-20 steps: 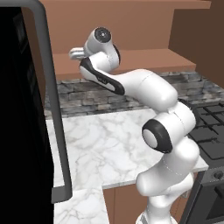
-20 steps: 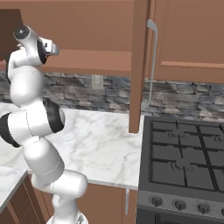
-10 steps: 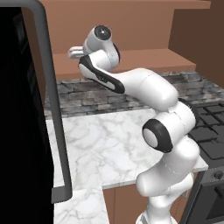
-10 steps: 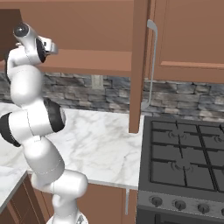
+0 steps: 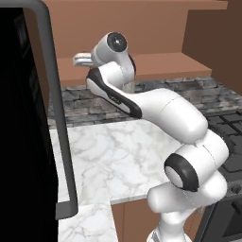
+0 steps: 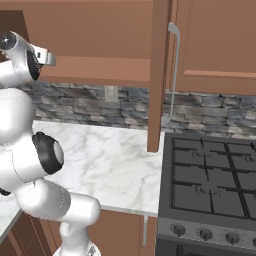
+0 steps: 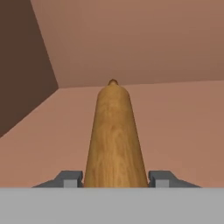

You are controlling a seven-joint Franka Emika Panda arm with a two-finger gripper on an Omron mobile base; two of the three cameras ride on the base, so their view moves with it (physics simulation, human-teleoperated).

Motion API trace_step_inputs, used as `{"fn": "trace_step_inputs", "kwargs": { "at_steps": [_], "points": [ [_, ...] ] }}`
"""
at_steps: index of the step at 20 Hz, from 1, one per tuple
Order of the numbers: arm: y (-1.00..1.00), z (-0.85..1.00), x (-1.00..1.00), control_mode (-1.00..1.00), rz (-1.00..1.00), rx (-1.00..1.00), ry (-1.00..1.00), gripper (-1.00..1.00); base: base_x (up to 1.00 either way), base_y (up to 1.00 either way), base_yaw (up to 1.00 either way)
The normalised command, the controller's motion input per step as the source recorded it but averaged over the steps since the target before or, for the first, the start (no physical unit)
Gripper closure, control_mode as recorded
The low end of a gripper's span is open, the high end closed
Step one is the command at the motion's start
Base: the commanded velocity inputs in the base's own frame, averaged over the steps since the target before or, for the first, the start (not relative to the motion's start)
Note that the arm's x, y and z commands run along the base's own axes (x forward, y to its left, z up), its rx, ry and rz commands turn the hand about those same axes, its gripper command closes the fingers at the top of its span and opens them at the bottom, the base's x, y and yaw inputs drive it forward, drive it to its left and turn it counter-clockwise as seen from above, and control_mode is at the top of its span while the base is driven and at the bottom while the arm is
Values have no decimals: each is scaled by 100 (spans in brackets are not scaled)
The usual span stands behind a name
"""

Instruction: Open the cabinet, retrieve the rolling pin, and place it next to the meat on the cutting board to prepare for tenderizing.

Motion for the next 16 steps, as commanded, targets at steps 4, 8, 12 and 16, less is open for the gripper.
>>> {"fn": "trace_step_inputs", "kwargs": {
  "at_steps": [4,8,12,16],
  "points": [
    [-4,21,-70,-100,-4,6,-6,100,0,0,0],
    [-17,39,-59,-100,-9,4,-2,100,0,0,0],
    [-27,41,-62,-100,-9,4,0,100,0,0,0],
    [-29,41,-52,-100,-6,4,0,100,0,0,0]
  ]
}}
